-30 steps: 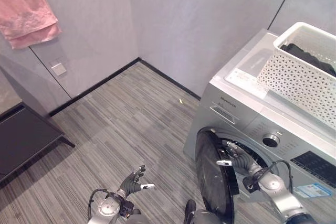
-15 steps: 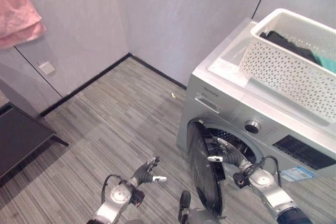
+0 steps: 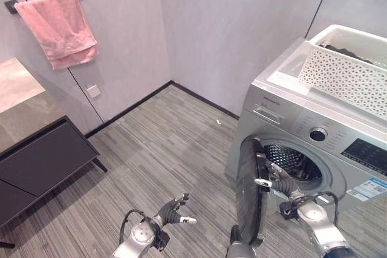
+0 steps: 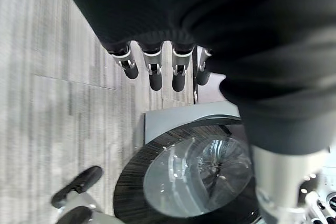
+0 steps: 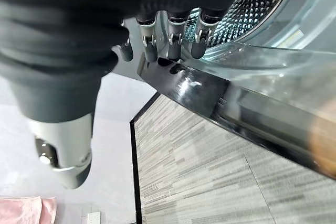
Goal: Grab the laundry basket,head to the washer,open it,put in the laundry and shut it.
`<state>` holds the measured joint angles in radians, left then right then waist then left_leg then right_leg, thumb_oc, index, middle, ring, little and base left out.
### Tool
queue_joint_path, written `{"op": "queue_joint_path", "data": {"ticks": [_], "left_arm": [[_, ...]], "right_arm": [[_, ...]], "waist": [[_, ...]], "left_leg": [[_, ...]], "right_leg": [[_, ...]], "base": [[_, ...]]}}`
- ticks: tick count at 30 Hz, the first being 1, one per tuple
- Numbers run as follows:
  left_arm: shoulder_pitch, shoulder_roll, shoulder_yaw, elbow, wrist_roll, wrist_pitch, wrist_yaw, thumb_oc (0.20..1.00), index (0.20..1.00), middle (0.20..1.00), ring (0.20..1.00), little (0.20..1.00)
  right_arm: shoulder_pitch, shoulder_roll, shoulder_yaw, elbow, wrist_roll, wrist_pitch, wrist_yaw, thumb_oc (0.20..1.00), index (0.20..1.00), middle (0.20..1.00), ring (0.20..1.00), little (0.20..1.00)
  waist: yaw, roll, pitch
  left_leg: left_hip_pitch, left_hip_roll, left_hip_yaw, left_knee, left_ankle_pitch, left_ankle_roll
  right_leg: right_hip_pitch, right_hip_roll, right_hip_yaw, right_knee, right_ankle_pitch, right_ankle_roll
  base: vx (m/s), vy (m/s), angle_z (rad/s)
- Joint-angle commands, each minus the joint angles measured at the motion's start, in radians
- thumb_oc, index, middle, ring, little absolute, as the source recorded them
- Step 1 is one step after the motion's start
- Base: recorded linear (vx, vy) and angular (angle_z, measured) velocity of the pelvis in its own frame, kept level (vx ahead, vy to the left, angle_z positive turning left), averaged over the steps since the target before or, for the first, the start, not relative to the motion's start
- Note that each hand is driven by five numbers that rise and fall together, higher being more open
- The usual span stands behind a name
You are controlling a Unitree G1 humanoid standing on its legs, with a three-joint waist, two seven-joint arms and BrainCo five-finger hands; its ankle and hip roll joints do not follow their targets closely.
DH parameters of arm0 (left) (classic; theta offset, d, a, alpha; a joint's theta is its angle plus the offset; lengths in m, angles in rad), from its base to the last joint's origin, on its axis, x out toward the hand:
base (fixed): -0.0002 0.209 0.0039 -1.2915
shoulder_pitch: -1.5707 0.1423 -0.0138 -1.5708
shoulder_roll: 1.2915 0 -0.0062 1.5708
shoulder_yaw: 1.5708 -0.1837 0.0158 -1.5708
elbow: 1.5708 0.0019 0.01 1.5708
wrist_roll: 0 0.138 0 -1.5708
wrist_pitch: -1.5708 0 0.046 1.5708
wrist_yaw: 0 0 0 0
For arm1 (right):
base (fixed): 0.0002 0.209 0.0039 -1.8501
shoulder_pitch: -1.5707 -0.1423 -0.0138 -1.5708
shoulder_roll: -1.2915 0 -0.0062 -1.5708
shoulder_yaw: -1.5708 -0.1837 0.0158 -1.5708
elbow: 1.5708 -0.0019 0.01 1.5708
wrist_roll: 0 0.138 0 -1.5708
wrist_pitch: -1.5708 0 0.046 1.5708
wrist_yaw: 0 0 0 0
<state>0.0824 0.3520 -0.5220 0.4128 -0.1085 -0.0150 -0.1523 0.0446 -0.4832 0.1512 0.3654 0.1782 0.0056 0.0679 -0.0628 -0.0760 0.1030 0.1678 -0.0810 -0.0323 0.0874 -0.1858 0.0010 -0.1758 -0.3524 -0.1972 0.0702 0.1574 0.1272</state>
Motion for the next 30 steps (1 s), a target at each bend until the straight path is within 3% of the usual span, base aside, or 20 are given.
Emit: {"op": "queue_joint_path", "data": {"ticks": [1,2,3,6,9,17,20,25,28,30], "left_arm": [[-0.029,-0.011,0.052,-0.079,0.012,-0.036,-0.005,1.000,1.000,1.000,1.000,1.000],[-0.029,-0.010,0.052,-0.079,0.013,-0.036,-0.005,1.000,1.000,1.000,1.000,1.000],[-0.009,0.000,0.078,-0.088,-0.003,-0.032,-0.005,1.000,1.000,1.000,1.000,1.000],[0.029,0.009,0.094,-0.119,-0.030,-0.028,-0.016,1.000,1.000,1.000,1.000,1.000],[0.034,0.030,0.079,-0.172,-0.025,-0.028,-0.039,1.000,1.000,1.000,1.000,1.000],[-0.014,0.069,0.043,-0.239,0.123,0.006,-0.054,1.000,1.000,1.000,1.000,1.000],[-0.077,0.116,0.051,-0.231,0.262,-0.033,0.005,1.000,1.000,1.000,1.000,1.000],[-0.127,0.121,0.077,-0.227,0.247,-0.042,0.018,1.000,1.000,1.000,1.000,1.000],[-0.187,0.141,0.059,-0.206,0.230,-0.058,-0.004,1.000,1.000,1.000,1.000,1.000],[-0.212,0.147,0.041,-0.198,0.227,-0.065,-0.016,1.000,1.000,1.000,1.000,1.000]], "right_arm": [[-0.049,0.022,0.062,-0.055,-0.009,-0.025,0.055,1.000,1.000,1.000,1.000,1.000],[-0.050,0.023,0.061,-0.055,-0.009,-0.025,0.055,1.000,1.000,1.000,1.000,1.000],[-0.045,0.028,0.061,-0.049,-0.008,-0.028,0.059,1.000,1.000,1.000,1.000,1.000],[-0.043,0.036,0.069,-0.047,-0.007,-0.029,0.062,1.000,1.000,1.000,1.000,1.000],[-0.070,0.053,0.097,-0.026,0.005,-0.026,0.070,1.000,1.000,1.000,1.000,1.000],[-0.223,0.176,0.234,0.048,0.054,-0.014,0.045,1.000,1.000,1.000,1.000,1.000],[-0.196,0.178,0.223,0.023,0.059,-0.021,0.030,1.000,1.000,1.000,1.000,1.000],[-0.099,0.140,0.174,-0.017,0.040,-0.018,0.041,1.000,1.000,1.000,1.000,1.000],[0.005,0.110,0.111,-0.023,0.022,-0.015,0.065,1.000,1.000,1.000,1.000,1.000],[0.032,0.103,0.093,-0.020,0.027,-0.017,0.075,1.000,1.000,1.000,1.000,1.000]], "waist": [[0.047,0.045,0.062],[0.047,0.041,0.061],[0.055,0.045,0.045],[0.084,0.035,0.009],[0.094,0.026,0.000],[0.136,0.020,-0.026],[0.123,0.023,-0.033],[0.094,0.034,-0.031],[0.039,0.051,-0.031],[0.026,0.058,-0.032]], "left_leg": [[0.046,0.037,-0.020,-0.019,-0.118,0.071],[0.042,0.033,-0.020,-0.019,-0.114,0.071],[0.018,0.033,-0.018,-0.028,-0.087,0.079],[-0.011,0.023,-0.007,-0.054,-0.060,0.089],[-0.010,0.022,0.010,-0.074,-0.052,0.092],[0.013,0.019,-0.010,-0.110,-0.037,0.090],[0.027,0.034,-0.013,-0.116,-0.039,0.076],[0.042,0.060,-0.013,-0.118,-0.040,0.063],[0.063,0.091,0.009,-0.129,-0.039,0.049],[0.070,0.101,0.020,-0.135,-0.038,0.043]], "right_leg": [[-0.036,-0.003,-0.008,0.100,-0.009,0.046],[-0.039,-0.007,-0.007,0.099,-0.006,0.046],[-0.012,0.036,0.021,0.120,-0.057,0.030],[0.045,0.075,0.040,0.059,-0.076,0.031],[0.026,0.065,0.052,0.026,-0.011,0.049],[0.069,0.045,0.013,-0.021,-0.003,0.054],[0.072,0.047,-0.001,-0.005,-0.021,0.050],[0.070,0.060,-0.011,0.027,-0.051,0.044],[0.050,0.085,0.009,0.063,-0.082,0.036],[0.042,0.096,0.019,0.073,-0.090,0.033]], "base": [[-0.16,0.067,-0.16],[-0.17,0.058,-0.13],[-0.14,0.027,-0.02],[-0.10,0.001,-0.14],[-0.05,-0.040,-0.33],[0.00,-0.026,-0.05],[0.04,-0.043,0.26],[0.06,-0.067,0.17],[0.06,-0.069,0.01],[0.09,-0.100,-0.13]]}}
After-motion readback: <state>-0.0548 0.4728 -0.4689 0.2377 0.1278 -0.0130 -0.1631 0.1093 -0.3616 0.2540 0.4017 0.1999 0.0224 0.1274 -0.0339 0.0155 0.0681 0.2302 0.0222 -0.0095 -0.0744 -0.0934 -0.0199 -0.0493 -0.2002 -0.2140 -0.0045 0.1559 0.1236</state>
